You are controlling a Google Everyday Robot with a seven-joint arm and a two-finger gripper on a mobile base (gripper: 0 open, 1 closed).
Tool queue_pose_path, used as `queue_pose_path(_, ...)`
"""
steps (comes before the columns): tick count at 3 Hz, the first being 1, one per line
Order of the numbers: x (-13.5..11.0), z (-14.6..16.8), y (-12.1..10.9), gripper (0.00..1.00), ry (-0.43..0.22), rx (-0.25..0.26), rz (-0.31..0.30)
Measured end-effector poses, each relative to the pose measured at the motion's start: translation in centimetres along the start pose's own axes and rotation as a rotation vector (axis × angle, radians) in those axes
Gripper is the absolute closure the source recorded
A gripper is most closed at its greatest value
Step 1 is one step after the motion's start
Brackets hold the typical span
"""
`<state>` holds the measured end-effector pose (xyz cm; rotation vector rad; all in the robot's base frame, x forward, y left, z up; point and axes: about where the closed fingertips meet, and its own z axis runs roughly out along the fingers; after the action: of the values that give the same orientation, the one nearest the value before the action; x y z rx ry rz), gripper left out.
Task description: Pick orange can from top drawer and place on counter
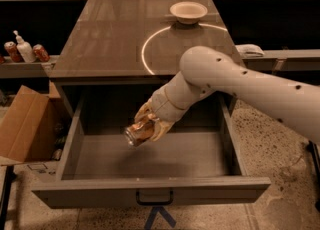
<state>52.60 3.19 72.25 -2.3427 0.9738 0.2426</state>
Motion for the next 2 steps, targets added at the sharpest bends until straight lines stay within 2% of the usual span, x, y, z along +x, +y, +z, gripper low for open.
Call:
queue_pose_path(1, 0.24, -4.94, -0.95, 1.00, 0.046, 0.059, 0.006)
queue_pose_path(2, 0.24, -4.94, -0.95, 1.00, 0.046, 0.059, 0.006)
